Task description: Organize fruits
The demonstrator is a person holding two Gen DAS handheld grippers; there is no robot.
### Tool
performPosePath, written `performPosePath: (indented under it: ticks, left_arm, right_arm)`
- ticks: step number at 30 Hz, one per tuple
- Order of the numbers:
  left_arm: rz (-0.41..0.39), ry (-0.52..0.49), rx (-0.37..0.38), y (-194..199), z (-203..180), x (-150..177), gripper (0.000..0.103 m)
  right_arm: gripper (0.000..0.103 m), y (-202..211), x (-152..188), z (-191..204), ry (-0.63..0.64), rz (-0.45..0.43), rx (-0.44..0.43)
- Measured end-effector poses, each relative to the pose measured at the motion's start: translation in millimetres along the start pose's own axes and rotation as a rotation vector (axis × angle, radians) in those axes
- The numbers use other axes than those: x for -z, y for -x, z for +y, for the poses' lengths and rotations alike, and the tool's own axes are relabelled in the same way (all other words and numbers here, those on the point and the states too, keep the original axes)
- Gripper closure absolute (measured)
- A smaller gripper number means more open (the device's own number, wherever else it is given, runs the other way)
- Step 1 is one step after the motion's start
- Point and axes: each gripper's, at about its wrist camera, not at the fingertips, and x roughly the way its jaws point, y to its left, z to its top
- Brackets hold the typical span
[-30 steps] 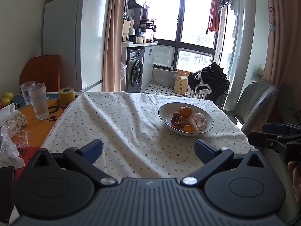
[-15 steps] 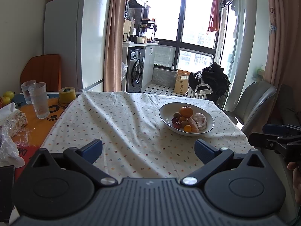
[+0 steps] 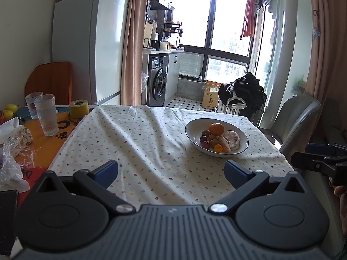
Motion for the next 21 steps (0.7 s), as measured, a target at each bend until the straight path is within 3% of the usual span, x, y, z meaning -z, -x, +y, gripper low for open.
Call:
performPosePath:
  ticks: [21]
  left_arm:
    - [0.006,-0.003,0.013,-1.3,-4.9,-0.9,0.0]
  right_arm:
    - [0.0,-2.9,1.1,1.0,0.003,0.01,0.001]
